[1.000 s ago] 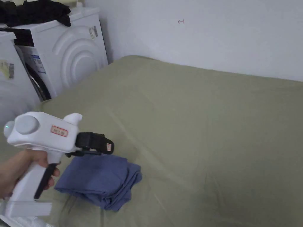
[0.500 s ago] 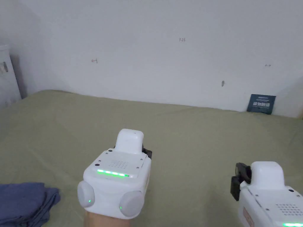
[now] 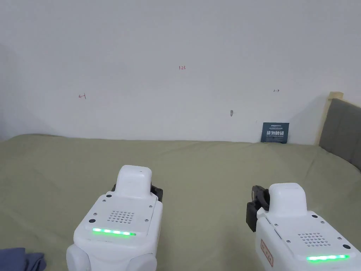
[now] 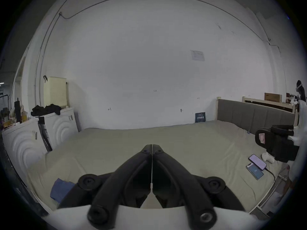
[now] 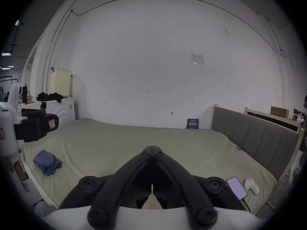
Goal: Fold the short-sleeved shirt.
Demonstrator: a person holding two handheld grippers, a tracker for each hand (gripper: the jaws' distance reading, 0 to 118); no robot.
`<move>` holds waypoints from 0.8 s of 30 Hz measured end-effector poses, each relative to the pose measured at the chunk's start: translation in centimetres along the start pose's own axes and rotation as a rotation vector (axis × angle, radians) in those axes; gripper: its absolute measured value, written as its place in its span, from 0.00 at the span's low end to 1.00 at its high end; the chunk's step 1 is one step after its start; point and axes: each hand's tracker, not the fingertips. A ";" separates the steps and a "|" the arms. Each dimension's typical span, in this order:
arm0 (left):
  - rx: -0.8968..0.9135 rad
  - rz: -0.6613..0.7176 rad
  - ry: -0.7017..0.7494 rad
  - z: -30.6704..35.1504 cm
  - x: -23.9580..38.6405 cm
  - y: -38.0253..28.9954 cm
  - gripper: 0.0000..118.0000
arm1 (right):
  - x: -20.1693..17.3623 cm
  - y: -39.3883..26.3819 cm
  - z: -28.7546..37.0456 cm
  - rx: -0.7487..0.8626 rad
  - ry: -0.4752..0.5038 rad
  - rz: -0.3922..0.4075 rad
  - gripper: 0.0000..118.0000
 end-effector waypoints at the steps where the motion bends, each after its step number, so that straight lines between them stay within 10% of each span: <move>1: 0.003 -0.004 0.006 0.0 -0.2 0.0 0.00 | 0.0 0.0 0.1 0.002 0.001 0.002 0.02; 14: -0.004 0.034 0.014 0.0 -1.3 0.6 0.00 | 0.5 1.1 0.7 0.026 -0.029 0.009 0.03; 16: 0.004 0.040 0.032 0.1 -1.4 0.7 0.24 | 0.8 1.4 0.7 0.031 -0.041 0.007 0.40; 18: -0.020 0.051 0.021 -0.2 -1.9 0.7 1.00 | 0.9 1.6 0.4 0.025 -0.046 0.005 1.00; 24: -0.024 0.071 0.039 -0.2 -2.6 0.6 1.00 | 0.9 3.1 0.6 0.028 -0.056 0.043 1.00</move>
